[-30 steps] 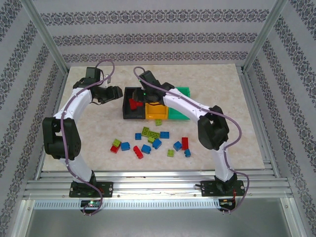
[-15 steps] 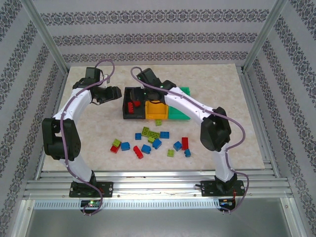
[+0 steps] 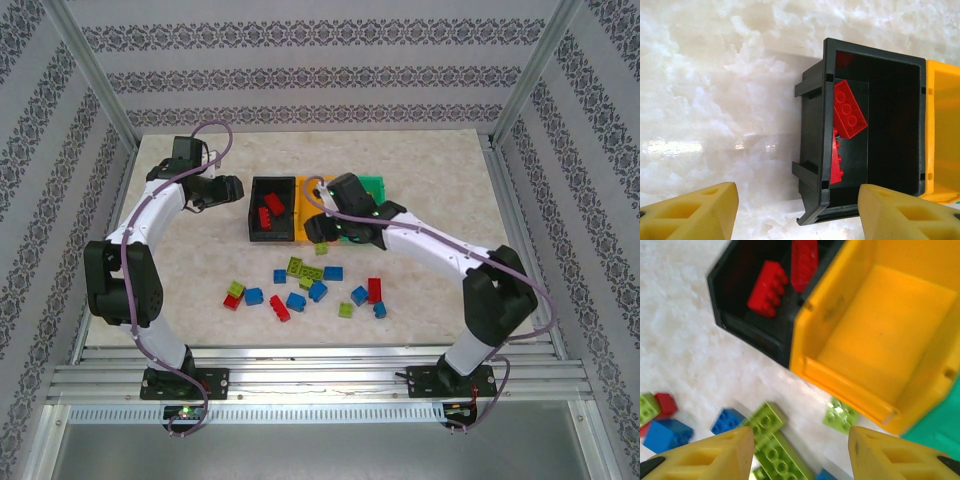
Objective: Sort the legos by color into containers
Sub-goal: Pick up the lego.
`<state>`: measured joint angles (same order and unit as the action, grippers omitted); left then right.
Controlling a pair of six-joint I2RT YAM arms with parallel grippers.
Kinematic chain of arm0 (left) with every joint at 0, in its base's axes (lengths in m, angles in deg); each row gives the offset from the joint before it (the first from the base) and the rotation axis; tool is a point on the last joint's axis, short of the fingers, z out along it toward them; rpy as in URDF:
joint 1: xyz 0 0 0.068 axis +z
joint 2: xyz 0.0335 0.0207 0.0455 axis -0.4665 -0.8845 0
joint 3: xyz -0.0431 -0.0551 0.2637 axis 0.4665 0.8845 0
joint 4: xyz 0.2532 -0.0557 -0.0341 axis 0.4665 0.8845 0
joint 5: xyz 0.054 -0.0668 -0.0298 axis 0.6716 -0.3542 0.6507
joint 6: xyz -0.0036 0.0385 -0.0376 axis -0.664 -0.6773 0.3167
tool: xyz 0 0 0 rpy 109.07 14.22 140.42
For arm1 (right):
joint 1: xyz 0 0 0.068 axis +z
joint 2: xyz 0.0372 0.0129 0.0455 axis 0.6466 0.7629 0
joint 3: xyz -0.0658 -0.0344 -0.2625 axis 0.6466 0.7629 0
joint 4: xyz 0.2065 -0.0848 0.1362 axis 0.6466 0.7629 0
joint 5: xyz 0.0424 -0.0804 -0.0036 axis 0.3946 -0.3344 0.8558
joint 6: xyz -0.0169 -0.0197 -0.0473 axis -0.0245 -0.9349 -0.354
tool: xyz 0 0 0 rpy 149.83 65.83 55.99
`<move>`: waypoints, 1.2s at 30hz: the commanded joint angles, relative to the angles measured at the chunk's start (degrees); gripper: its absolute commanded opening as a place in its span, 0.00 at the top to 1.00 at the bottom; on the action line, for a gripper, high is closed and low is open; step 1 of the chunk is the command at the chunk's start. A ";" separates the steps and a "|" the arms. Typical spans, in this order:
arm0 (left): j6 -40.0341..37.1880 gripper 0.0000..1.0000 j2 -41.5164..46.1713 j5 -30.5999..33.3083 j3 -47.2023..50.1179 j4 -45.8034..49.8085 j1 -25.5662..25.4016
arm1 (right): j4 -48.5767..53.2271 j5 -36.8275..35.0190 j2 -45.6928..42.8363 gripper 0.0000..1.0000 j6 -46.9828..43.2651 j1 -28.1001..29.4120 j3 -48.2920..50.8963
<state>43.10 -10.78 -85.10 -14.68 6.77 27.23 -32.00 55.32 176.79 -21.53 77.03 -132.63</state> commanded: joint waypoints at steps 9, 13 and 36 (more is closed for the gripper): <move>4.65 0.36 3.78 -10.21 -2.75 4.82 0.93 | -16.36 -2.80 -10.44 0.47 -2.38 -3.35 18.73; 9.28 0.39 7.76 -15.11 8.40 4.07 -0.06 | -21.33 -4.65 -13.04 0.47 -1.63 -3.92 23.53; 11.22 0.34 17.28 8.26 27.79 15.59 -12.99 | -29.20 -3.20 -14.23 0.47 2.35 -4.67 29.34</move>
<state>53.06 7.67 -79.70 12.01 19.95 15.51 -59.89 52.24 163.61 -19.96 72.64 -104.20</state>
